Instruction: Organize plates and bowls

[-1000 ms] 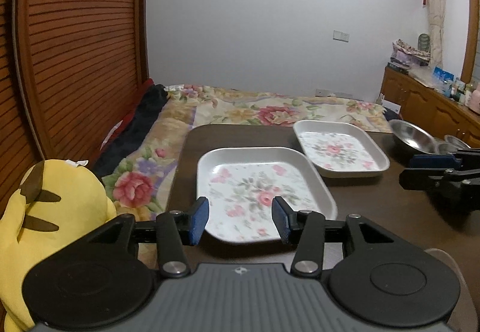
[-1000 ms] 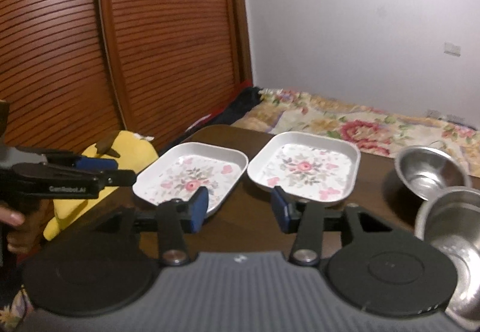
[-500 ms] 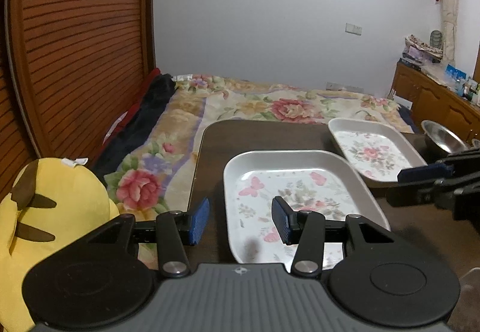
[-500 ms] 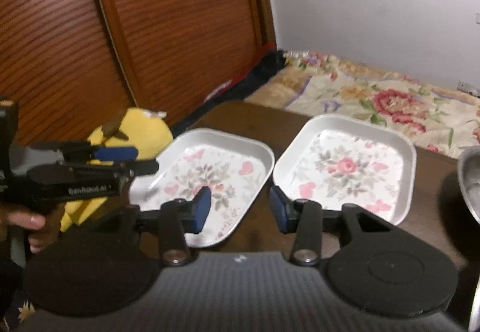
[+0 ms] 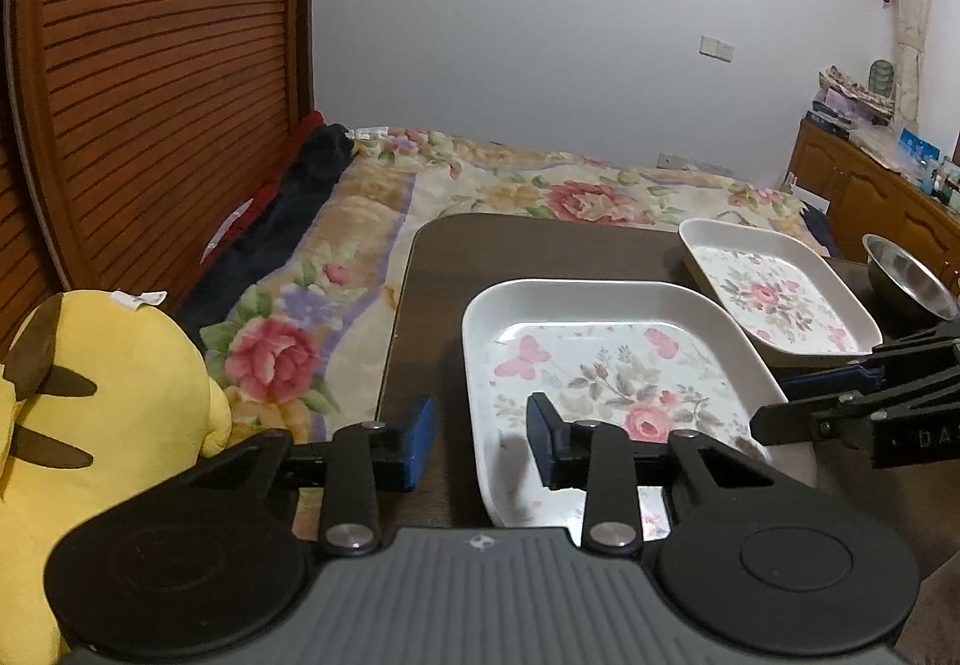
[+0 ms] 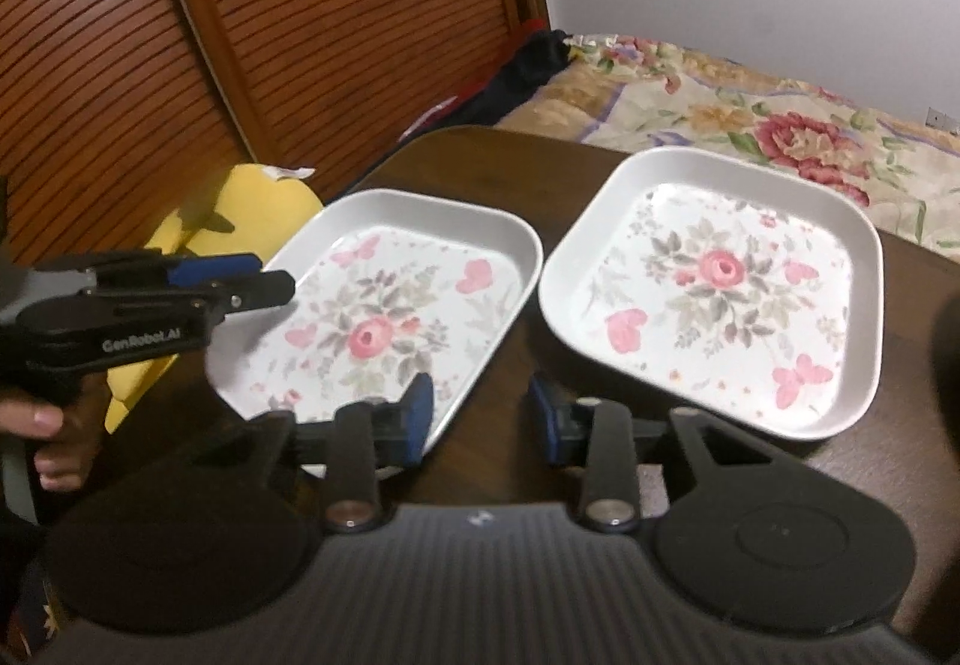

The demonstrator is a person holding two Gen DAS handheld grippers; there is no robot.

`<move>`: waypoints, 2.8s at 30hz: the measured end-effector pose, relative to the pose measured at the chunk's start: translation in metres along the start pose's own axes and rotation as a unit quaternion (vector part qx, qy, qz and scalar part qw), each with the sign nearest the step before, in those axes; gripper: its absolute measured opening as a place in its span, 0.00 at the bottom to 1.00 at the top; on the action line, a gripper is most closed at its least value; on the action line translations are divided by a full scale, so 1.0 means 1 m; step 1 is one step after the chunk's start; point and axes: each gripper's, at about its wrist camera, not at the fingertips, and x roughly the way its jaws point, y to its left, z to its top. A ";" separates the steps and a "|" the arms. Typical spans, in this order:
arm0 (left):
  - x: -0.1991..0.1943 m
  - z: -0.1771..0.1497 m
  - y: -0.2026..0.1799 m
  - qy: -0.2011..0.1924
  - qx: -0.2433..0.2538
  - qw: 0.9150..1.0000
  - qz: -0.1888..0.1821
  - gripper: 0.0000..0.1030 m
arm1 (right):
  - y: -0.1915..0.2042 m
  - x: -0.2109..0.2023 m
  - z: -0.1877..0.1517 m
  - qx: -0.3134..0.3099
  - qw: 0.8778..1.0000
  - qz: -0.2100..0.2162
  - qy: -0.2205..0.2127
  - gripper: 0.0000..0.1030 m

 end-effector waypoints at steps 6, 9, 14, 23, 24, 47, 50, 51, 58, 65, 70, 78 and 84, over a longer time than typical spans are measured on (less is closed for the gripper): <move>0.003 -0.003 0.000 0.011 -0.002 1.000 -0.006 0.26 | 0.000 0.001 0.001 0.003 1.000 0.005 0.000 0.19; 0.001 -0.006 0.000 0.010 -0.005 1.000 -0.009 0.24 | -0.001 0.002 0.001 0.013 1.000 0.010 0.002 0.19; -0.004 -0.008 -0.003 0.016 0.000 1.000 -0.015 0.15 | 0.002 0.004 0.001 0.017 1.000 0.017 0.006 0.18; -0.036 -0.006 -0.009 0.000 0.001 1.000 -0.013 0.14 | 0.013 -0.016 -0.007 0.002 1.000 0.010 -0.012 0.17; -0.039 -0.006 -0.009 -0.002 0.002 1.000 -0.014 0.14 | 0.014 -0.020 -0.007 0.003 1.000 0.011 -0.016 0.17; -0.128 -0.001 -0.070 -0.066 0.038 0.996 -0.040 0.14 | 0.010 -0.117 -0.035 0.039 0.994 -0.005 -0.106 0.17; -0.138 -0.004 -0.080 -0.071 0.046 0.996 -0.042 0.15 | 0.008 -0.127 -0.042 0.043 0.993 -0.008 -0.112 0.17; -0.140 -0.005 -0.081 -0.071 0.047 0.995 -0.043 0.15 | 0.009 -0.130 -0.045 0.043 0.993 -0.008 -0.114 0.17; -0.161 -0.016 -0.096 -0.077 0.052 0.995 -0.048 0.15 | 0.009 -0.151 -0.063 0.044 0.991 -0.013 -0.128 0.17; -0.184 -0.032 -0.107 -0.082 0.055 0.994 -0.052 0.15 | 0.012 -0.170 -0.083 0.051 0.989 -0.016 -0.138 0.17; -0.198 -0.037 -0.113 -0.086 0.058 0.993 -0.054 0.15 | 0.017 -0.183 -0.094 0.052 0.988 -0.015 -0.145 0.17; -0.220 -0.047 -0.123 -0.091 0.060 0.992 -0.067 0.17 | 0.020 -0.206 -0.107 0.059 0.985 -0.024 -0.158 0.17; -0.233 -0.048 -0.125 -0.100 0.058 0.991 -0.072 0.18 | 0.024 -0.221 -0.110 0.063 0.983 -0.028 -0.172 0.17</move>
